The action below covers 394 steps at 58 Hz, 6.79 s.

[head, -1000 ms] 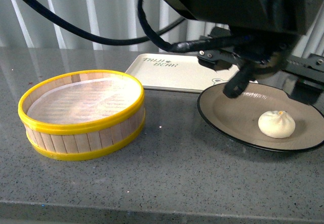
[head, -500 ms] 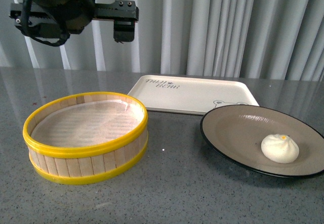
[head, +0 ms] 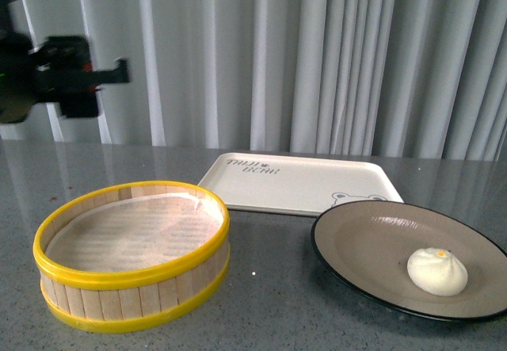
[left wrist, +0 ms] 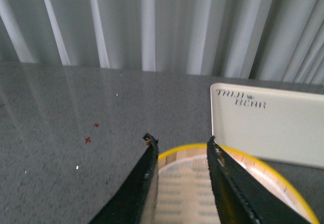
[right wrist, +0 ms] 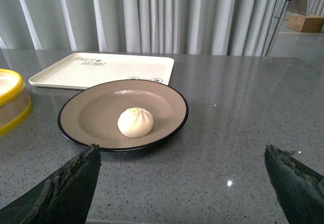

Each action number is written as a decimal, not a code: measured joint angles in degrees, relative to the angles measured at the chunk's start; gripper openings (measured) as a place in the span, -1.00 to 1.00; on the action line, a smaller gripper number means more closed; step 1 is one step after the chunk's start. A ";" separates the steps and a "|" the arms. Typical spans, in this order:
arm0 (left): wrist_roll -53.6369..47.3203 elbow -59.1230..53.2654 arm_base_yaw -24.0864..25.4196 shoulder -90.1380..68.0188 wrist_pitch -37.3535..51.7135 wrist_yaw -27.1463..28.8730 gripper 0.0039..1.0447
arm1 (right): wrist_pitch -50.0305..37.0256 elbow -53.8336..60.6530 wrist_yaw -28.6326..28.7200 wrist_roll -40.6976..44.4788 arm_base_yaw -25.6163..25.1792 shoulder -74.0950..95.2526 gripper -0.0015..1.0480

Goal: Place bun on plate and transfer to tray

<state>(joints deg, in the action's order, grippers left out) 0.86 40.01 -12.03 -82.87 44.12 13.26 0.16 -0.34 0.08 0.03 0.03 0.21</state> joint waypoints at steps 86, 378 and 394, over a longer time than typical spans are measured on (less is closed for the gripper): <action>-0.59 -38.49 11.89 52.39 -13.99 -13.11 -0.93 | 0.00 0.02 -0.02 -0.02 0.00 0.00 0.84; -0.61 -38.49 11.89 82.68 -44.09 -13.22 0.88 | -0.85 -44.48 2.78 83.49 8.59 90.33 -0.80; -0.61 -38.49 11.89 82.68 -44.09 -13.22 0.88 | -7.06 -40.35 1.97 86.12 6.29 86.95 -0.93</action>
<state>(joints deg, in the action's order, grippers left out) 0.25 1.52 -0.14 -0.19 0.03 0.03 -6.90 -40.69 2.04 86.15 6.33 87.15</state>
